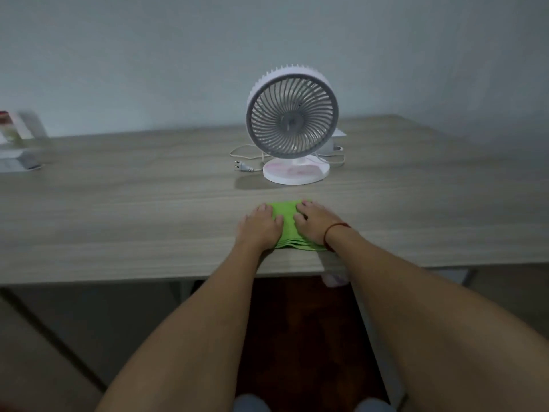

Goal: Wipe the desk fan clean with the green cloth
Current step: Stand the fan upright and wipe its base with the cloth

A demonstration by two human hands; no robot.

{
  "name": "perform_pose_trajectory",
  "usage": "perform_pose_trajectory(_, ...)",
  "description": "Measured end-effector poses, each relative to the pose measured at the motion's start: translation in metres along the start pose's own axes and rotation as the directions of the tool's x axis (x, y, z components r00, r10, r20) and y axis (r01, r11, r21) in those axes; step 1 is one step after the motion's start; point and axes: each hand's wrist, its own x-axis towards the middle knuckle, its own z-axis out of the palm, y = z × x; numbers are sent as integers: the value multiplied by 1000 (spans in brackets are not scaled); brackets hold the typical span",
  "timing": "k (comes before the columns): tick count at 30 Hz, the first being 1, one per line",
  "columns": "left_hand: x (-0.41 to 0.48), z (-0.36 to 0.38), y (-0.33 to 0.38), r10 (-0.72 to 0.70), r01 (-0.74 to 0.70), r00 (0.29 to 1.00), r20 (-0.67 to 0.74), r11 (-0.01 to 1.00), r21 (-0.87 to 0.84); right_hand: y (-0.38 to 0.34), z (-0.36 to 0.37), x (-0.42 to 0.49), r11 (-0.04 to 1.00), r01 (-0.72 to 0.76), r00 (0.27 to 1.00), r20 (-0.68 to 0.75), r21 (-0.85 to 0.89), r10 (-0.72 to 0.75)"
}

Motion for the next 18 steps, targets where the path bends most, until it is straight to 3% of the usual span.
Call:
perform_pose_trajectory(4,-22,-5,0,-16,16,1000,7,995,-98,0,0,-22,997,-9,1000,-26,79,11)
perform_pose_trajectory(7,-18,-9,-5,-56,25,995,-80,936,-351,7,-3,-21,953,-51,989,-117,300,90)
perform_pose_trajectory(10,-3,-11,-10,-127,24,976,-177,870,-493,18,-9,-10,909,-115,962,-182,400,202)
perform_pose_trajectory(14,25,-8,-11,-189,30,957,-218,817,-576,32,-13,18,874,-164,933,-215,457,288)
perform_pose_trajectory(18,52,-9,-7,-159,33,965,-210,863,-503,42,-16,52,835,-155,883,-305,528,357)
